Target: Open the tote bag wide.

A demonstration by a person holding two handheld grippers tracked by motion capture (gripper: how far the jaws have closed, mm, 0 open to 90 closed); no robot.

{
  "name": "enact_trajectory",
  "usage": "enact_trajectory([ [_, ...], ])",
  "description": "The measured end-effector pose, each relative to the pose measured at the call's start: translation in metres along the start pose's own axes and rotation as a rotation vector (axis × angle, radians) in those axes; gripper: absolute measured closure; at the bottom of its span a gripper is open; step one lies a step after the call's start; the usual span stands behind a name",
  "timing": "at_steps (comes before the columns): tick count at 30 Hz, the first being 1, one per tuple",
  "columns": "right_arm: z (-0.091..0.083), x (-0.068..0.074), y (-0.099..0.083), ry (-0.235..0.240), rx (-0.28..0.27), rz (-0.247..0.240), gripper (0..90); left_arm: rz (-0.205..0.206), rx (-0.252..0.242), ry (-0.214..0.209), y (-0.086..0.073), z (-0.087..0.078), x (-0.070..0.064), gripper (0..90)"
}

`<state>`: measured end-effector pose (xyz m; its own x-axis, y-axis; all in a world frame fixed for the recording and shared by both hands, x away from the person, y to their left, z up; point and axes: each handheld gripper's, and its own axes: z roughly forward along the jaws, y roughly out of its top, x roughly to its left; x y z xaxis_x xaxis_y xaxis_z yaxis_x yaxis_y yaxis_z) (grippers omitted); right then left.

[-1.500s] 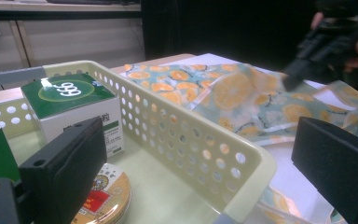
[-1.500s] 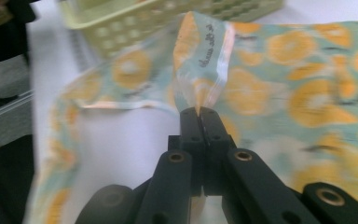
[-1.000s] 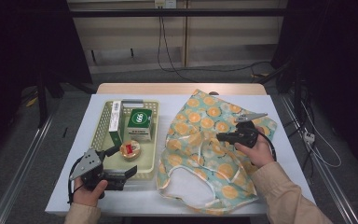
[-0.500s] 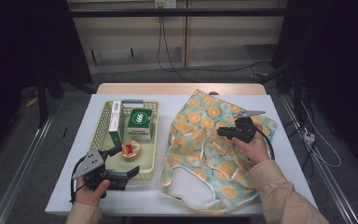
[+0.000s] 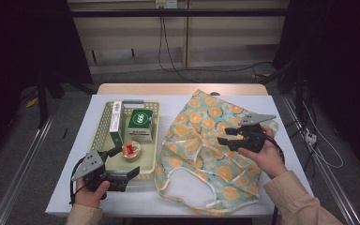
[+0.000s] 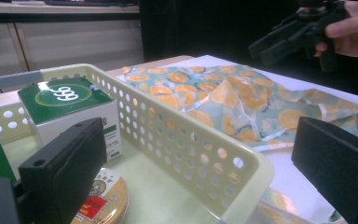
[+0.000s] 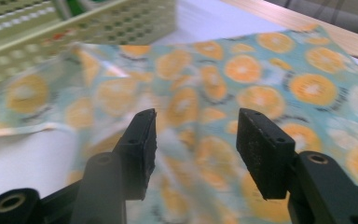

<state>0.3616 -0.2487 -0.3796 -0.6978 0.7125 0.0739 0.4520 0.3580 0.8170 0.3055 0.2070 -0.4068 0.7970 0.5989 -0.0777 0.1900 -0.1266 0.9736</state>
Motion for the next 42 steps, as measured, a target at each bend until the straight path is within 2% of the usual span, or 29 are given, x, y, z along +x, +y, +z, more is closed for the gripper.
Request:
enact_trajectory([
  [3, 0.003, 0.020, -0.007, 0.069, 0.011, -0.021, 58.3, -0.001, -0.001, 0.006, 0.000, -0.002, 0.001, 3.1],
  [4, 0.006, 0.027, -0.012, 0.096, 0.026, -0.031, 59.4, -0.003, -0.001, 0.007, 0.000, -0.002, 0.001, 3.1],
  [9, 0.021, 0.046, -0.032, 0.163, 0.077, -0.048, 62.3, -0.001, 0.001, 0.006, 0.000, -0.002, 0.000, 3.1],
  [12, 0.030, 0.050, -0.046, 0.161, 0.111, -0.071, 62.3, -0.004, -0.002, 0.004, 0.000, -0.002, -0.001, 3.1],
  [14, 0.032, 0.049, -0.052, 0.172, 0.113, -0.044, 61.9, -0.003, 0.003, 0.005, -0.001, -0.001, 0.000, 3.1],
  [15, 0.032, 0.048, -0.054, 0.166, 0.122, -0.048, 61.8, -0.004, 0.004, 0.004, -0.001, -0.001, 0.000, 3.1],
  [17, 0.033, 0.047, -0.057, 0.150, 0.128, -0.059, 61.7, -0.006, 0.002, 0.003, -0.002, -0.001, 0.000, 3.1],
  [22, 0.034, 0.050, -0.061, 0.157, 0.142, -0.066, 62.5, -0.005, 0.005, 0.002, -0.002, 0.000, 0.000, 3.1],
  [24, 0.035, 0.052, -0.062, 0.147, 0.149, -0.086, 62.9, -0.005, 0.008, 0.003, -0.002, 0.000, 0.000, 3.1],
  [26, 0.036, 0.055, -0.065, 0.158, 0.157, -0.094, 62.9, -0.002, 0.014, 0.002, -0.003, 0.000, 0.000, 3.1],
  [29, 0.037, 0.056, -0.069, 0.114, 0.183, -0.133, 62.3, -0.002, 0.011, 0.004, -0.002, -0.001, 0.000, 3.1],
  [31, 0.035, 0.053, -0.070, 0.102, 0.176, -0.124, 62.0, -0.002, 0.009, 0.006, -0.002, -0.001, 0.000, 3.1],
  [32, 0.035, 0.050, -0.071, 0.092, 0.173, -0.114, 63.1, -0.002, 0.009, 0.006, -0.002, -0.002, 0.000, 3.1],
  [37, 0.036, 0.040, -0.071, 0.084, 0.169, -0.069, 83.9, -0.004, 0.007, 0.010, -0.002, -0.002, -0.001, 3.1],
  [42, 0.039, 0.038, -0.066, 0.085, 0.186, -0.059, 89.8, -0.002, 0.008, 0.009, -0.002, -0.002, -0.001, 3.1],
])
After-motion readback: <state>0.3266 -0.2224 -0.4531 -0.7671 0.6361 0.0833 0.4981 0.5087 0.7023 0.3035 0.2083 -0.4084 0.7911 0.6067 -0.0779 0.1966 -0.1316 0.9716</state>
